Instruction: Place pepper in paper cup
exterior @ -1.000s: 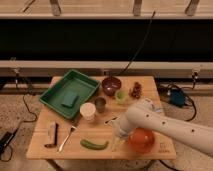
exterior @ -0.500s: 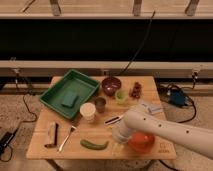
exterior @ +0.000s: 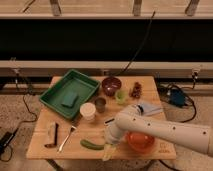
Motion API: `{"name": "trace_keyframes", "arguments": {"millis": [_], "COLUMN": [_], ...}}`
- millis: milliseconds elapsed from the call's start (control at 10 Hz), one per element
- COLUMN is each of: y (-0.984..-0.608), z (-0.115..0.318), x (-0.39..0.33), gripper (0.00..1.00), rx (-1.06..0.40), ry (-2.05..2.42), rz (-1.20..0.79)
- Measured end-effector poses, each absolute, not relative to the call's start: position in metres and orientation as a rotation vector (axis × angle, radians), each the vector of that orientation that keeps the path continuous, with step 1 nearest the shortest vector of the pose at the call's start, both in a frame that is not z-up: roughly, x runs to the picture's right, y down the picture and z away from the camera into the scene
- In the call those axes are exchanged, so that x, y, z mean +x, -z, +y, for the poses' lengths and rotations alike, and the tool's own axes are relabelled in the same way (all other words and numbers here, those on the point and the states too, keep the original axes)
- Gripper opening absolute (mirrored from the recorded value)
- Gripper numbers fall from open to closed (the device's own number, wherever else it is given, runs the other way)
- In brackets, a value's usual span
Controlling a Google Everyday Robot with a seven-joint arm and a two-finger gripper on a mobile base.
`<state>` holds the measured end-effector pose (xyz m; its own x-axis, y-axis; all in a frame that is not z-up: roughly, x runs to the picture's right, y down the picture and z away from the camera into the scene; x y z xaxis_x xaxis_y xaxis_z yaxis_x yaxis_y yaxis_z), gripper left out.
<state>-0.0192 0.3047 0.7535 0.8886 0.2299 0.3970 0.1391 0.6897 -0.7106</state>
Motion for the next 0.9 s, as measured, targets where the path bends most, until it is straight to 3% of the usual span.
{"name": "trace_keyframes", "arguments": {"millis": [500,900], "y": [-0.767,-0.771], "z": [0.308,0.309], "x": [-0.035,-0.034], "gripper": [0.76,0.36], "rx": [-0.814,-0.767], "ry": [-0.054,-0.072], "rz": [-0.519,-0.527]}}
